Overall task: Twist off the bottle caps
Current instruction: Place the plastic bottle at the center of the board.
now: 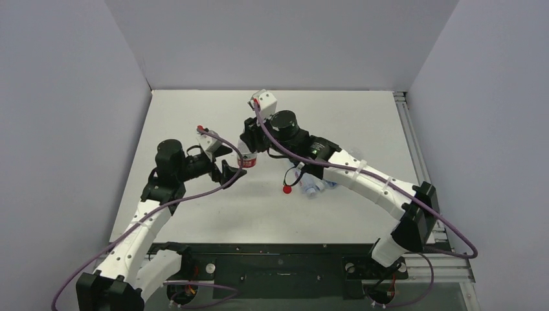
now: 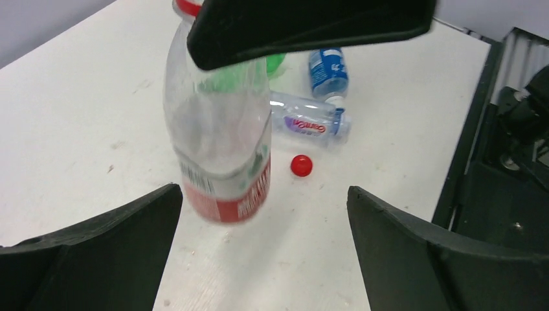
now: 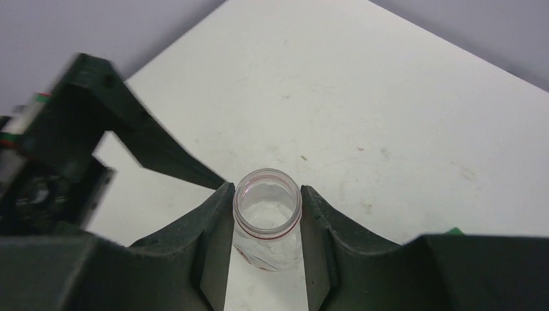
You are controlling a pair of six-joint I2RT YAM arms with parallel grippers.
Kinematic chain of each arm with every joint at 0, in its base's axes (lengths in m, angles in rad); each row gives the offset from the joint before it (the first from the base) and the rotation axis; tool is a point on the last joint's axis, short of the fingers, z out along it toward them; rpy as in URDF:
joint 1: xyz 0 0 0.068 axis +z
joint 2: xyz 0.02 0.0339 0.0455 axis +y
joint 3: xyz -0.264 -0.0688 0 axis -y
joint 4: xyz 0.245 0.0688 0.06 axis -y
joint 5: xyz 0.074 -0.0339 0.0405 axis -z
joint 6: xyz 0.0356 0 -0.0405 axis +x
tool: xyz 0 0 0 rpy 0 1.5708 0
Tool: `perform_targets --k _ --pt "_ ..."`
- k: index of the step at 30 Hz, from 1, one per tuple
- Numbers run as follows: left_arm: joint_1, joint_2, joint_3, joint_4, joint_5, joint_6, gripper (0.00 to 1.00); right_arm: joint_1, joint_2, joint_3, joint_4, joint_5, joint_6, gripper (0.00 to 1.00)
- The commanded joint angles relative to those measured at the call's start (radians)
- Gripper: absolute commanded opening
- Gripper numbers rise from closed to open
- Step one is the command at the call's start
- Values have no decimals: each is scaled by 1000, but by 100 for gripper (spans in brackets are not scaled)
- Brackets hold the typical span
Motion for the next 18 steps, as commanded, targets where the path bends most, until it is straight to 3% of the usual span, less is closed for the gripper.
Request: perform_targets --k 1,7,18 --pt "86 -41 11 -114 -102 34 97 -65 114 64 50 164 -135 0" --pt "153 -27 12 -139 -162 -18 97 -77 277 134 189 296 -209 0" --pt "155 -23 19 -171 -175 -30 97 -79 384 65 424 344 -116 0"
